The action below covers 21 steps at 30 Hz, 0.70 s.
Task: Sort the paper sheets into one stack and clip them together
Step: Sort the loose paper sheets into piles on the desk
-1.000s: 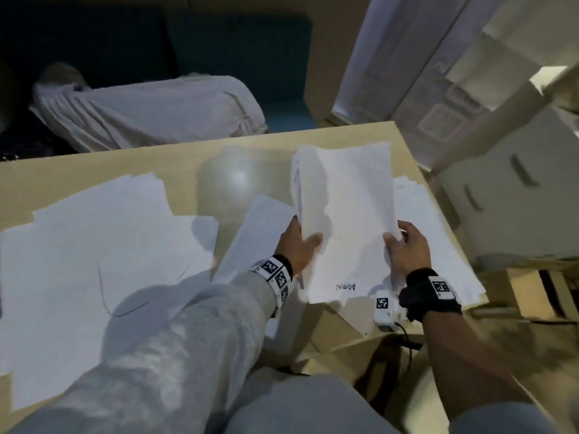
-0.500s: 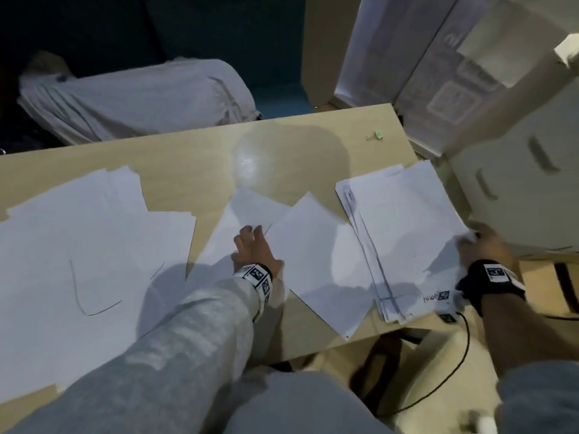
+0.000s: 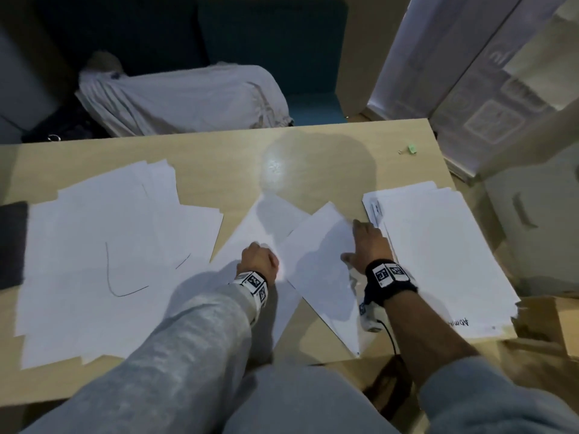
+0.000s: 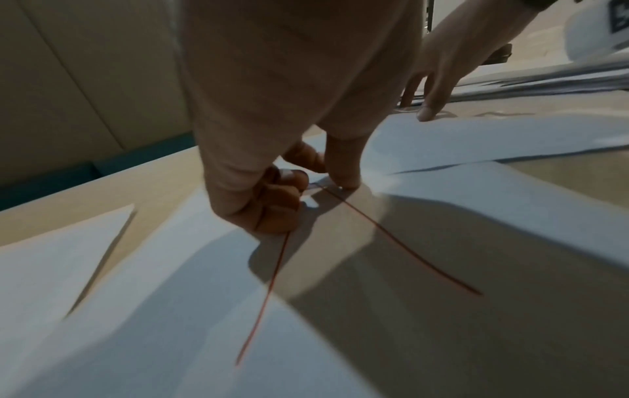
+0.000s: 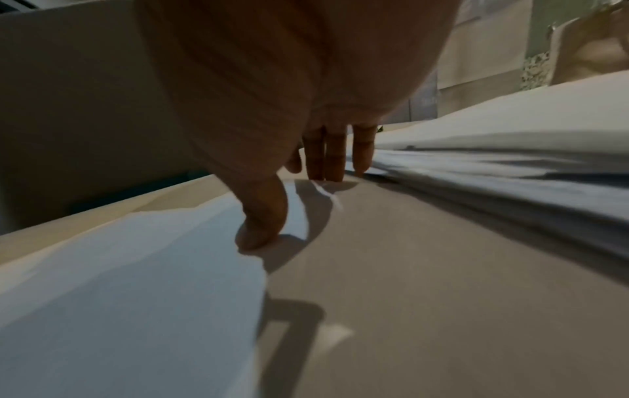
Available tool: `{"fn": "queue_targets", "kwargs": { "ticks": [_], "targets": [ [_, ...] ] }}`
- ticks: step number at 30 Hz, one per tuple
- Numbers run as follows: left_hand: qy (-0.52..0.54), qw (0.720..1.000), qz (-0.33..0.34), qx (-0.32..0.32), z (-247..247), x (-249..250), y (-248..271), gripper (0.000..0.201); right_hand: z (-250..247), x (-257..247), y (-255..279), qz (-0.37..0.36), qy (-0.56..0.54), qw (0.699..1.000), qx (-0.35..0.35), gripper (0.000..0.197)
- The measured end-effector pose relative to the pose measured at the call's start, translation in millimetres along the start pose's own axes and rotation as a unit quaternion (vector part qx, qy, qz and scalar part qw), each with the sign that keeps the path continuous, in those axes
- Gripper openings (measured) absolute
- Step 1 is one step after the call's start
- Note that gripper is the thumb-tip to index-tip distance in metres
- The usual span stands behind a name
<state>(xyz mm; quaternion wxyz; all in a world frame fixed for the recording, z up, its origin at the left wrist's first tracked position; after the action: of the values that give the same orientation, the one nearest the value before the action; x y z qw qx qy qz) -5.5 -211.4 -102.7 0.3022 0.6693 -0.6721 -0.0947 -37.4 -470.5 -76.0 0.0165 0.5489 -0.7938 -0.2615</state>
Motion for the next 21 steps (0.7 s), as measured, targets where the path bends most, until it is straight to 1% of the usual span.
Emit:
{"fn": "queue_targets", "kwargs": {
  "ticks": [1, 2, 3, 5, 6, 7, 8, 10, 11, 13, 15, 18, 21],
  "targets": [
    [0.001, 1.0, 0.0, 0.007, -2.7, -5.6, 2.4, 0.017, 0.5, -0.3, -3.2, 0.017, 0.006, 1.0, -0.004, 0.09],
    [-0.004, 1.0, 0.004, 0.018, -5.7, -11.4, 4.0, 0.015, -0.5, -1.4, -5.8, 0.029, 0.003, 1.0, -0.004, 0.087],
    [-0.018, 0.999, 0.005, 0.032, -7.8, -18.7, 6.0, 0.025, 0.1, -1.5, -8.6, 0.042, -0.014, 0.999, -0.006, 0.079],
    [-0.04, 0.997, -0.014, 0.066, -16.1, -34.6, 11.0, 0.058, -0.2, -5.4, -11.5, 0.047, -0.057, 0.997, -0.009, 0.049],
    [-0.039, 0.995, -0.031, 0.086, -21.6, -44.4, 12.5, 0.069, -0.4, -9.0, -12.4, 0.038, -0.077, 0.996, -0.008, 0.035],
    [-0.032, 0.994, -0.052, 0.091, -26.0, -53.5, 13.1, 0.077, -1.6, -12.6, -13.0, 0.026, -0.104, 0.994, -0.002, 0.026],
    [-0.018, 0.993, -0.073, 0.087, -28.2, -63.3, 12.3, 0.085, -4.0, -15.6, -12.8, 0.017, -0.145, 0.989, 0.008, 0.022],
    [-0.006, 0.993, -0.107, 0.056, -29.6, -76.3, 9.9, 0.099, -17.9, -15.2, -7.8, 0.02, -0.244, 0.969, 0.042, 0.018],
    [-0.014, 0.992, -0.113, 0.046, -30.3, -79.6, 8.7, 0.102, -28.6, -11.5, -5.1, 0.026, -0.281, 0.957, 0.072, 0.017],
    [-0.046, 0.992, -0.113, 0.037, -29.8, -80.1, 7.6, 0.101, -54.9, 3.4, 0.3, 0.036, -0.328, 0.933, 0.14, 0.017],
    [-0.067, 0.99, -0.116, 0.042, -28.2, -74.9, 8.6, 0.095, -77.6, 25.4, 4.7, 0.044, -0.342, 0.921, 0.181, 0.021],
    [-0.068, 0.989, -0.119, 0.052, -23.4, -60.1, 10.7, 0.095, -95.9, 72.8, 10.6, 0.084, -0.316, 0.926, 0.191, 0.026],
    [-0.06, 0.989, -0.13, 0.046, -24.0, -50.1, 9.8, 0.103, -106.0, 121.0, 18.4, 0.132, -0.273, 0.934, 0.191, 0.02]
  ]
}}
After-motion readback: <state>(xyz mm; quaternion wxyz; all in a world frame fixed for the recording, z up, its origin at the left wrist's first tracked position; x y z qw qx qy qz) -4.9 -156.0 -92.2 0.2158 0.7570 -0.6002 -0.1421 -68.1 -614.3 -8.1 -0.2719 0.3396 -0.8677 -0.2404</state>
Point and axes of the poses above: each hand's wrist, its own y-axis away from the middle knuckle, its own z-axis out of the palm, x = y × z, the point moved 7 cm from there along -y, towards the middle knuckle, and after that the axes turned 7 degrees about -y, right-handed, at the moved point
